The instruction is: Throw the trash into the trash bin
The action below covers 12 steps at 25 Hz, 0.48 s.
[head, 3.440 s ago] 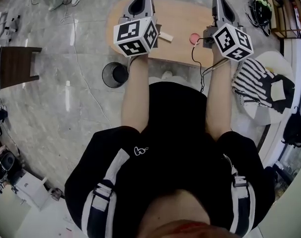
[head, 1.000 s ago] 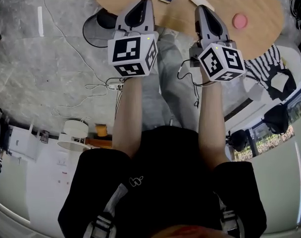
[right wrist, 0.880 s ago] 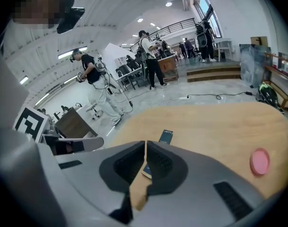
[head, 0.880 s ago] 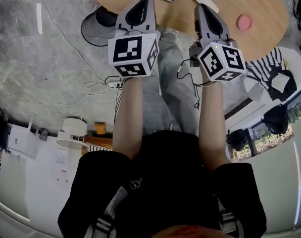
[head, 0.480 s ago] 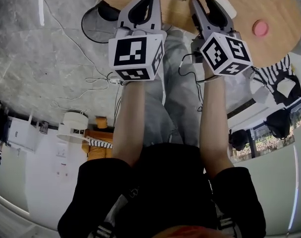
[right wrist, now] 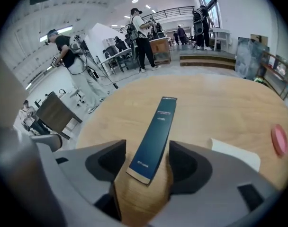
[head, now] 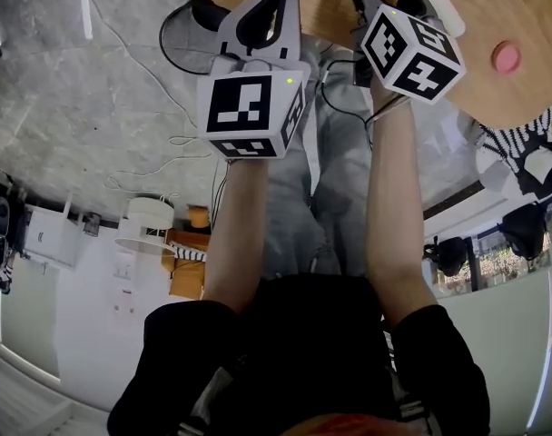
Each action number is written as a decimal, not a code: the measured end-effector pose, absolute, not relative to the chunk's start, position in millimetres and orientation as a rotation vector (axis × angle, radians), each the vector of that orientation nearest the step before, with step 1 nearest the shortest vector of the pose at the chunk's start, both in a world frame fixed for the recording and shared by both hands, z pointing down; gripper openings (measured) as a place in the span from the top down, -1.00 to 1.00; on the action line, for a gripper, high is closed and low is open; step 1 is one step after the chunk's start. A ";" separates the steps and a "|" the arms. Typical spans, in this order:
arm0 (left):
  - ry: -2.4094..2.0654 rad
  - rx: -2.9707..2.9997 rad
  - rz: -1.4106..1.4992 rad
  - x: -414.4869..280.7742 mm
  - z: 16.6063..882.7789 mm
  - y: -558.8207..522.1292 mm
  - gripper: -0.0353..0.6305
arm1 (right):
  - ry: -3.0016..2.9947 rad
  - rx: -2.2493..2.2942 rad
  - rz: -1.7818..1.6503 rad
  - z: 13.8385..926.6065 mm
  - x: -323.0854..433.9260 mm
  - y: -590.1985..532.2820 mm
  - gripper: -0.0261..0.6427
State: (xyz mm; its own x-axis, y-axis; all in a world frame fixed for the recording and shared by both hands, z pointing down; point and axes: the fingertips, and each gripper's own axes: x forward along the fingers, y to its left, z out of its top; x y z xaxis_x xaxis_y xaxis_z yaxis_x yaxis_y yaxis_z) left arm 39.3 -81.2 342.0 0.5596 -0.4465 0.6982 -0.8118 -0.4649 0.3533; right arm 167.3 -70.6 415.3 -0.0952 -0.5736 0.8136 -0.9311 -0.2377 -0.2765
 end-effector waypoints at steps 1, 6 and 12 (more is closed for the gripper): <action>-1.009 2.110 0.693 36.1 342.7 -80.6 0.86 | -1.616 1.807 1.274 418.3 167.6 -71.8 0.19; -1.031 2.089 0.692 24.4 344.3 -74.8 0.86 | -1.551 1.789 1.323 431.7 163.5 -70.4 0.18; -1.066 2.068 0.671 11.8 344.3 -67.5 0.86 | -1.480 1.777 1.263 438.5 166.1 -64.0 0.19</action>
